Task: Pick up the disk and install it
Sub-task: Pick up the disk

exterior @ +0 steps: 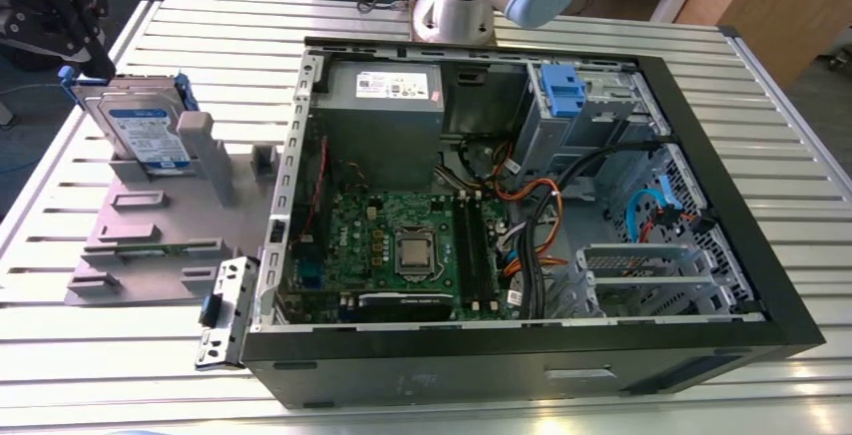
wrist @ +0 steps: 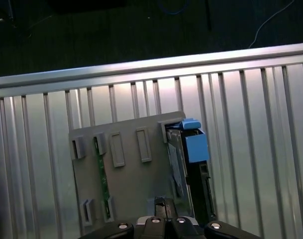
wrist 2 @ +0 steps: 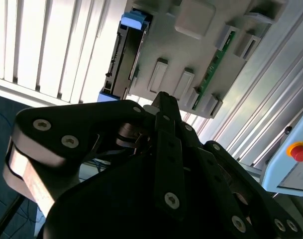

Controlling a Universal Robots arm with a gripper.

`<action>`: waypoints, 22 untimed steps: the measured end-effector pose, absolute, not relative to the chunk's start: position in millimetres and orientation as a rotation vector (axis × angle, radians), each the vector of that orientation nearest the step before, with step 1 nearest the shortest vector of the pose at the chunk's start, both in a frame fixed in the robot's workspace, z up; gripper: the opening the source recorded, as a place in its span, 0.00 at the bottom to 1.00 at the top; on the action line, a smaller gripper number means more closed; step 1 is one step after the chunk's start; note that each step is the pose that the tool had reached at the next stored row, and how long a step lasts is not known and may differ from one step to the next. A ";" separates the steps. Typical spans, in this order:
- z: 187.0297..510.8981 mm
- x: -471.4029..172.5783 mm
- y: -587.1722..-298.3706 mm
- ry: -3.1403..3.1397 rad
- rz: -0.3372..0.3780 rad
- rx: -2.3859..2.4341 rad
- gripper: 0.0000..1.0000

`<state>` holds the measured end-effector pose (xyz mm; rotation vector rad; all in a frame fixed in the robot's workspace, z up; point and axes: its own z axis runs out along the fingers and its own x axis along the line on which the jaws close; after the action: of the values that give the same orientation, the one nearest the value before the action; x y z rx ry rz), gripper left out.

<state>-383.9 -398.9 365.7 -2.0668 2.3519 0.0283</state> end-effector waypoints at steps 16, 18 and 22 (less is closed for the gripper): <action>365.7 -383.8 -398.9 2.298 0.029 -2.127 0.11; 365.7 -383.8 -398.9 2.298 0.029 -2.127 0.11; 365.7 -383.8 -398.9 2.298 0.029 -2.127 0.17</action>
<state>-383.8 -398.9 365.7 -2.1273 2.2980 0.0287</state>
